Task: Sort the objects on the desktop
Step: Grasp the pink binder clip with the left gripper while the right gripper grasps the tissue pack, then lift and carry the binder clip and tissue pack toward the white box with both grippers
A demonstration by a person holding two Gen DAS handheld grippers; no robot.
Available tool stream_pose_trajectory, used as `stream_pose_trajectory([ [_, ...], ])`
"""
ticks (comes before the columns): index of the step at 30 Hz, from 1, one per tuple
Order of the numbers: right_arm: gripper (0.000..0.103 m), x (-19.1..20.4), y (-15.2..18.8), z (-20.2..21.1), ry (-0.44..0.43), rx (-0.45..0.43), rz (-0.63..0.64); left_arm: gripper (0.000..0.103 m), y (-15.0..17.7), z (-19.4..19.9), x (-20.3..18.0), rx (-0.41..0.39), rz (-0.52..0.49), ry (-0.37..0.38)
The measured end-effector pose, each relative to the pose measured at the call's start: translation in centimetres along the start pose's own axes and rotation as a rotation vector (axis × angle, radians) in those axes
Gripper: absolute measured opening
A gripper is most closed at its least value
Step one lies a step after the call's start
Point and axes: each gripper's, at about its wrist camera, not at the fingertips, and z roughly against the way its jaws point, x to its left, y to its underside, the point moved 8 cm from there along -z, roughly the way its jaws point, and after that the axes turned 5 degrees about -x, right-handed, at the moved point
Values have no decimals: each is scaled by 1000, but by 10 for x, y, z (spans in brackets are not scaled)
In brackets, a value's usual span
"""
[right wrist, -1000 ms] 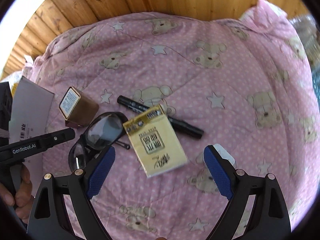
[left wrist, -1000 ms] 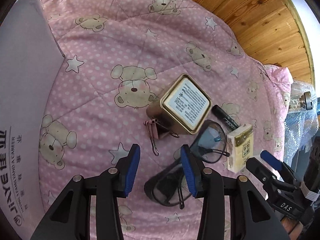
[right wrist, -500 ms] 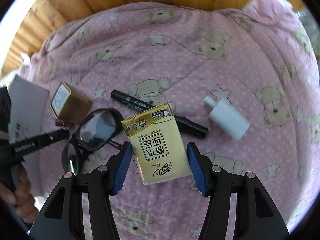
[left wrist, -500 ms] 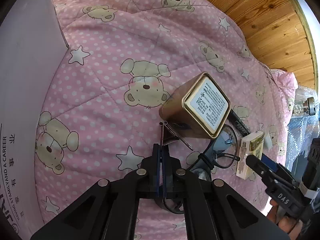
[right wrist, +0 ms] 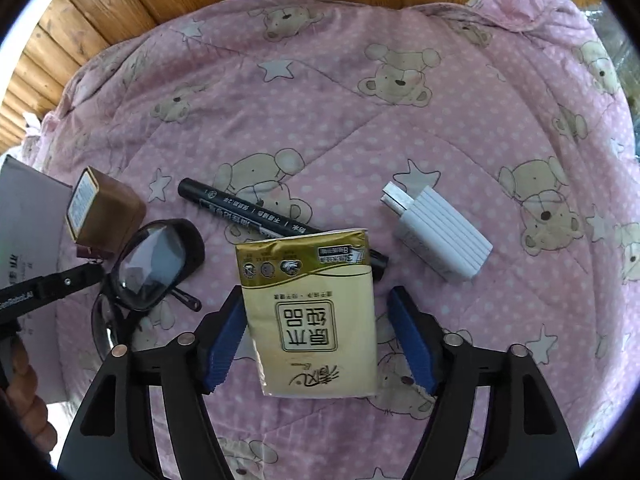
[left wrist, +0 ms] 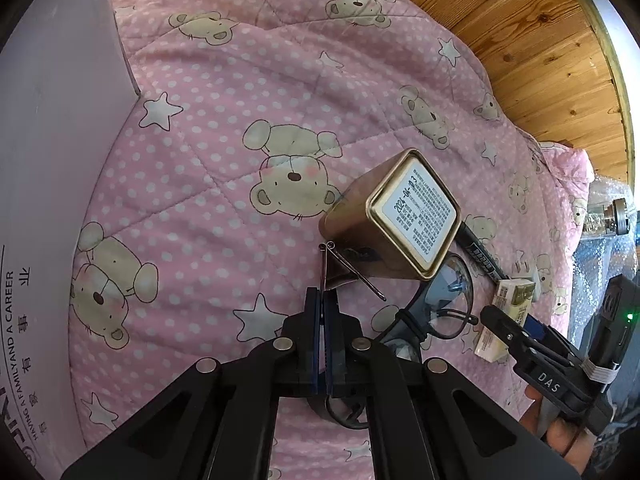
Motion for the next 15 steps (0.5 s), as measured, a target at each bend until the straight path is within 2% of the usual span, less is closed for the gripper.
stream_pose_trajectory([
  [2, 54, -5, -1, 3, 6, -1, -25, 1, -1, 3, -1, -4, 0, 6],
  [5, 54, -12, 0, 9, -25, 9, -73, 1, 1, 9, -4, -10, -5, 12],
  [15, 53, -4, 6, 46, -63, -32, -101, 1, 13, 42, -5, -36, -10, 24],
])
